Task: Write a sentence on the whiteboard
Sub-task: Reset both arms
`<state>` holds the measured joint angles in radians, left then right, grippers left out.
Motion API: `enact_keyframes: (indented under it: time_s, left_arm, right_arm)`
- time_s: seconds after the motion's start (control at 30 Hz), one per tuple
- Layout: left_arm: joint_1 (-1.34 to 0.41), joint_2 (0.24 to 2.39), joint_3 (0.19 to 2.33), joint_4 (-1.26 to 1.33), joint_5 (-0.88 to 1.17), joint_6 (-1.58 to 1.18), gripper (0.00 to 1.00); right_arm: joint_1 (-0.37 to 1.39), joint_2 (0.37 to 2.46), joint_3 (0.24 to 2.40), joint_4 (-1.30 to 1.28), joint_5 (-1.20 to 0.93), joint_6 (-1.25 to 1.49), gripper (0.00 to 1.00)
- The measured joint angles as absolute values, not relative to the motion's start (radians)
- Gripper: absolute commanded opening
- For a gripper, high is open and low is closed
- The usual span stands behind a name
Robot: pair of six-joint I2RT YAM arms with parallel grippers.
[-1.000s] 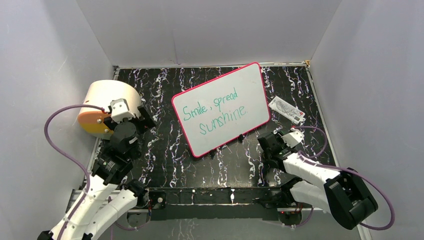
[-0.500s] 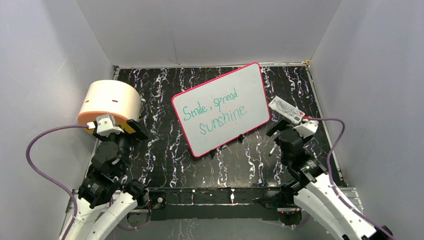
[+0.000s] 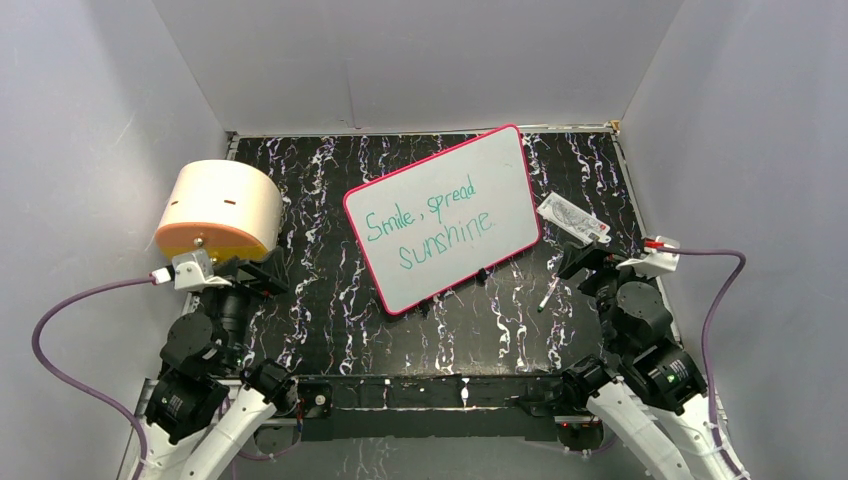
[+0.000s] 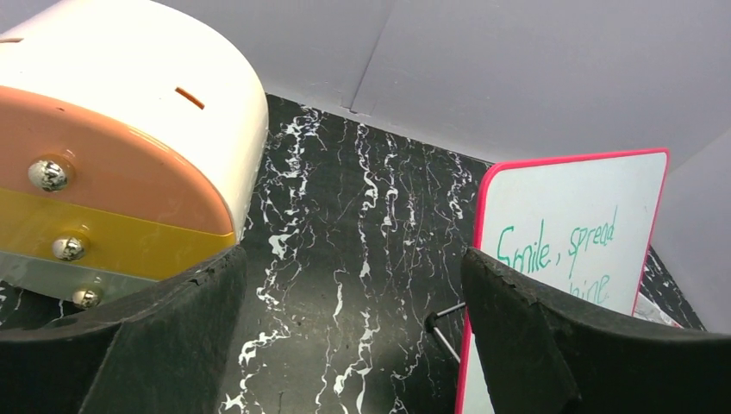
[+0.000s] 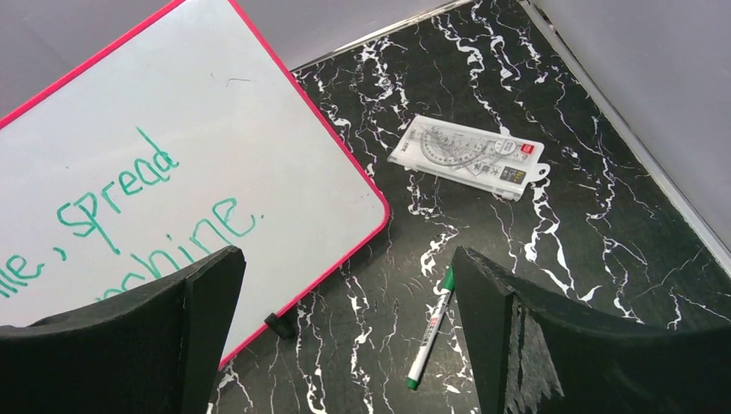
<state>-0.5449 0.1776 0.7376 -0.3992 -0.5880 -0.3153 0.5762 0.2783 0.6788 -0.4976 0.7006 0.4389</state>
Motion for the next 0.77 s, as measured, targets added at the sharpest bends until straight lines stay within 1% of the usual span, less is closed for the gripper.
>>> enact_keyframes:
  time_s: [0.27,0.77]
  left_arm:
    - [-0.545,0.128,0.678,-0.373,-0.557,-0.31,0.9]
    - [-0.544,0.102,0.666,-0.348,-0.556,-0.295,0.91]
  right_arm:
    - [0.576,0.218,0.678,-0.506,0.68,0.406,0.99]
    - [0.576,0.217,0.678,-0.506,0.676,0.392,0.99]
